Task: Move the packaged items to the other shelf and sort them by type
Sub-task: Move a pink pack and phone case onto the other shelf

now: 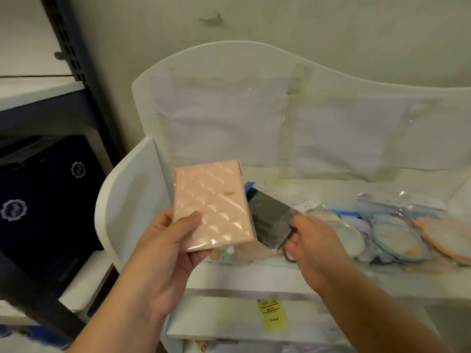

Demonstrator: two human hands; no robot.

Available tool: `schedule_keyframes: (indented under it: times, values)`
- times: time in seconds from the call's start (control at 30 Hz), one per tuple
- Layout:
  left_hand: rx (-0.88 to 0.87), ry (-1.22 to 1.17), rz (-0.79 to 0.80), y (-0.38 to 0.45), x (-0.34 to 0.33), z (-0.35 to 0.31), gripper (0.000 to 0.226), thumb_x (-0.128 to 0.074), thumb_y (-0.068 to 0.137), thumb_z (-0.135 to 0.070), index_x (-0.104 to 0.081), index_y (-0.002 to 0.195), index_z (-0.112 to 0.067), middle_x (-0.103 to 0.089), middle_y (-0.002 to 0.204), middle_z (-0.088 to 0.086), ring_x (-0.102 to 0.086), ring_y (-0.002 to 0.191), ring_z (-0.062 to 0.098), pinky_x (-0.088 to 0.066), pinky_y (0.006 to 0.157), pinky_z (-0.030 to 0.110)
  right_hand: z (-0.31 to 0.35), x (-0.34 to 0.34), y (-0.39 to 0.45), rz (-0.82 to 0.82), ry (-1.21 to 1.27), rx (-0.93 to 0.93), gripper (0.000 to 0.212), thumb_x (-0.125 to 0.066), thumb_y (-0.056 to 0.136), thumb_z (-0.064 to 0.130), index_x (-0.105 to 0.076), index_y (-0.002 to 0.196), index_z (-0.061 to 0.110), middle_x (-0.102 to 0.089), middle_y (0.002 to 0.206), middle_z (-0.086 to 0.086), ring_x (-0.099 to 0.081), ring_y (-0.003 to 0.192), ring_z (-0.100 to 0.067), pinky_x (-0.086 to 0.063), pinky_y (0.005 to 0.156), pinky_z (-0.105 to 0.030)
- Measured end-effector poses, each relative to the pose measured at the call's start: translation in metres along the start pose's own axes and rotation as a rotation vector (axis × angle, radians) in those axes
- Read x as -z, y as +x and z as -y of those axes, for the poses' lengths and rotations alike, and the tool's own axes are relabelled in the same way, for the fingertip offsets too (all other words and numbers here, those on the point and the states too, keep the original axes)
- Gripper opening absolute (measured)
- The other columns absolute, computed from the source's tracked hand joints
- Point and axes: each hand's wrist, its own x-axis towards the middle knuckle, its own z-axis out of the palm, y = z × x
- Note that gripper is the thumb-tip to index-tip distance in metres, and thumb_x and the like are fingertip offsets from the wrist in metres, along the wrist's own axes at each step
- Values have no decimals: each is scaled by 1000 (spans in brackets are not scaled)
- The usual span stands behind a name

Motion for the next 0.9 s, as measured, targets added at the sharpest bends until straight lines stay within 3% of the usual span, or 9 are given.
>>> schedule_keyframes:
  times: [0.1, 0.23, 0.33, 0.4, 0.47, 0.57, 0.63, 0.77, 0.9]
  values:
    - [25, 21, 51, -11, -26, 12, 16, -63, 90, -3, -61, 104, -10, -79, 93, 10, -76, 73, 21, -60, 52, 28, 19, 37, -24, 55, 319, -123, 28, -43, 98, 5, -59, 120, 6, -73, 110, -18, -71, 101, -29, -55, 91, -42]
    - [77, 32, 129, -27, -73, 42, 21, -60, 91, -1, -62, 109, -10, -78, 101, 11, -76, 77, 19, -64, 65, 33, 41, 101, -63, 81, 542, -169, 34, -43, 90, 4, -72, 108, 4, -75, 105, -15, -75, 89, -26, -62, 69, -37]
    - [110, 41, 189, -50, -116, 67, 22, -57, 92, 1, -63, 109, -11, -79, 102, 9, -76, 76, 16, -62, 69, 31, 53, 156, -93, -12, 634, -122, 34, -46, 93, 5, -64, 122, 3, -72, 117, -15, -69, 109, -29, -54, 87, -42]
    - [141, 35, 214, -73, -147, 87, 21, -56, 92, 1, -63, 108, -11, -79, 100, 7, -76, 75, 15, -62, 71, 32, 59, 197, -116, -86, 680, -58, 34, -48, 94, 4, -61, 125, 3, -70, 120, -16, -66, 113, -28, -54, 87, -39]
    - [194, -1, 211, -99, -178, 106, 19, -56, 91, 2, -63, 102, -12, -80, 92, 6, -77, 72, 16, -62, 69, 34, 68, 236, -143, -132, 721, 19, 31, -48, 95, 5, -61, 123, 2, -71, 118, -16, -71, 104, -25, -61, 75, -31]
    - [280, -53, 217, -144, -223, 134, 17, -54, 90, 4, -60, 93, -12, -79, 86, 8, -76, 66, 18, -62, 59, 31, 81, 293, -187, -209, 789, 122, 28, -51, 94, 5, -60, 120, 0, -72, 114, -17, -73, 89, -22, -59, 58, -23]
    - [326, -60, 263, -174, -251, 154, 14, -51, 89, 3, -59, 90, -9, -78, 80, 9, -74, 61, 18, -60, 53, 30, 90, 335, -215, -251, 801, 153, 27, -53, 92, 8, -58, 119, 4, -72, 110, -16, -70, 80, -18, -58, 57, -20]
    - [376, -47, 338, -226, -300, 202, 16, -49, 91, 1, -61, 93, -9, -79, 81, 9, -75, 62, 18, -61, 52, 30, 107, 414, -266, -319, 769, 172, 33, -57, 93, 15, -57, 123, 3, -72, 108, -18, -62, 96, -18, -47, 73, -15]
    - [415, 24, 397, -268, -343, 249, 24, -49, 93, 0, -62, 110, -12, -79, 87, 9, -76, 68, 18, -62, 56, 33, 120, 478, -306, -401, 855, 260, 30, -53, 97, 12, -55, 126, 3, -71, 113, -20, -68, 86, -19, -55, 56, -19]
